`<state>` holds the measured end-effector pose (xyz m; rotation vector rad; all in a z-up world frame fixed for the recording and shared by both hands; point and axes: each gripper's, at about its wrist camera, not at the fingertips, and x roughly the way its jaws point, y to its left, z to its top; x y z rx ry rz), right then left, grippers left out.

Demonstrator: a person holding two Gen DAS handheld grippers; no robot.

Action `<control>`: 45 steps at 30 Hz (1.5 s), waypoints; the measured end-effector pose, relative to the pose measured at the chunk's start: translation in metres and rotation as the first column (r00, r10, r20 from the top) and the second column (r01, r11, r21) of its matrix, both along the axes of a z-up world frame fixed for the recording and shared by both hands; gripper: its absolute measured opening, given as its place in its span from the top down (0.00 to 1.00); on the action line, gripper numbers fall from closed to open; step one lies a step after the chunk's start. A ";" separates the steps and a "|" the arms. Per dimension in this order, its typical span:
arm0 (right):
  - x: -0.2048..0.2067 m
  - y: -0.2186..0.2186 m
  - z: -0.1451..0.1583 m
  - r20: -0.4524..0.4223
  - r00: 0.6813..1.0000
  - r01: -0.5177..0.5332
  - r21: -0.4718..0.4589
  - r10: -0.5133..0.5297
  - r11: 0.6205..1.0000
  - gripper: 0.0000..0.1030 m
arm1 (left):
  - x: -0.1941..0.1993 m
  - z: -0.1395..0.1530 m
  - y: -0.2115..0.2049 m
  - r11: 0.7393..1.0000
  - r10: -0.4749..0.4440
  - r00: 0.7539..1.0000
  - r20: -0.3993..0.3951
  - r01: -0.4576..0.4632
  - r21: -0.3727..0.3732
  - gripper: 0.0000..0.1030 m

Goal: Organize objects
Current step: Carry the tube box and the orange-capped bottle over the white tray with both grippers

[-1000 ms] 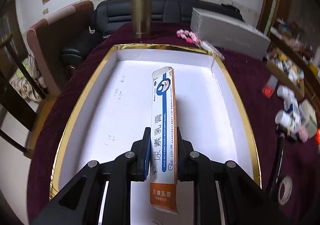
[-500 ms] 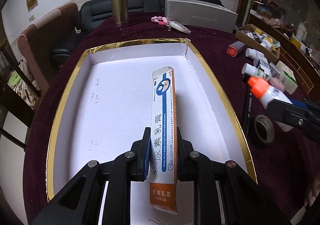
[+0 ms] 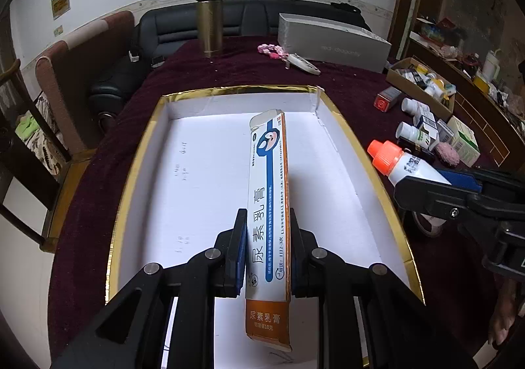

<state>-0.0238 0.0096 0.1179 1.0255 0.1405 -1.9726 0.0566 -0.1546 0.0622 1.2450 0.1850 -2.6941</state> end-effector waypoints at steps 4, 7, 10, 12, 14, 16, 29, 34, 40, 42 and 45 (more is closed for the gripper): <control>0.000 -0.012 0.001 0.006 1.000 -0.012 0.008 0.012 1.000 0.76 | 0.006 0.005 -0.019 0.999 0.032 0.999 -0.010 -0.032 0.009 0.84; -0.001 -0.021 0.004 0.014 1.000 -0.022 0.015 0.022 1.000 0.76 | 0.010 0.009 -0.038 0.998 0.058 0.998 -0.012 -0.058 0.013 0.84; -0.001 -0.030 0.008 0.018 0.999 -0.028 0.019 0.028 0.999 0.76 | 0.010 0.014 -0.052 0.998 0.069 0.998 -0.003 -0.069 0.013 0.84; -0.004 -0.037 0.012 0.028 0.999 -0.034 0.018 0.033 0.999 0.76 | 0.009 0.017 -0.063 0.997 0.072 0.997 0.008 -0.073 0.018 0.84; -0.007 -0.044 0.013 0.036 0.999 -0.035 0.016 0.034 0.999 0.76 | 0.006 0.020 -0.072 0.997 0.075 0.997 0.016 -0.075 0.007 0.84; -0.010 -0.053 0.016 0.044 0.998 -0.040 0.019 0.039 0.999 0.76 | 0.001 0.023 -0.080 0.998 0.070 0.997 0.029 -0.070 0.002 0.84; -0.064 -0.118 0.008 0.128 0.991 0.018 0.062 -0.026 0.998 0.76 | -0.069 -0.004 -0.110 0.996 0.058 0.983 0.173 -0.070 0.061 0.84; -0.085 -0.137 -0.012 0.191 0.980 0.036 0.089 -0.053 0.995 0.76 | -0.087 -0.021 -0.113 0.994 0.062 0.975 0.212 -0.080 0.075 0.84; -0.098 -0.151 -0.026 0.224 0.972 0.050 0.106 -0.072 0.993 0.76 | -0.100 -0.029 -0.113 0.994 0.065 0.971 0.231 -0.084 0.072 0.84; -0.102 -0.154 -0.030 0.230 0.970 0.051 0.112 -0.076 0.992 0.76 | -0.104 -0.030 -0.114 0.994 0.064 0.970 0.235 -0.084 0.073 0.84; -0.108 -0.159 -0.037 0.245 0.966 0.059 0.119 -0.087 0.991 0.76 | -0.109 -0.032 -0.116 0.993 0.073 0.968 0.241 -0.092 0.070 0.84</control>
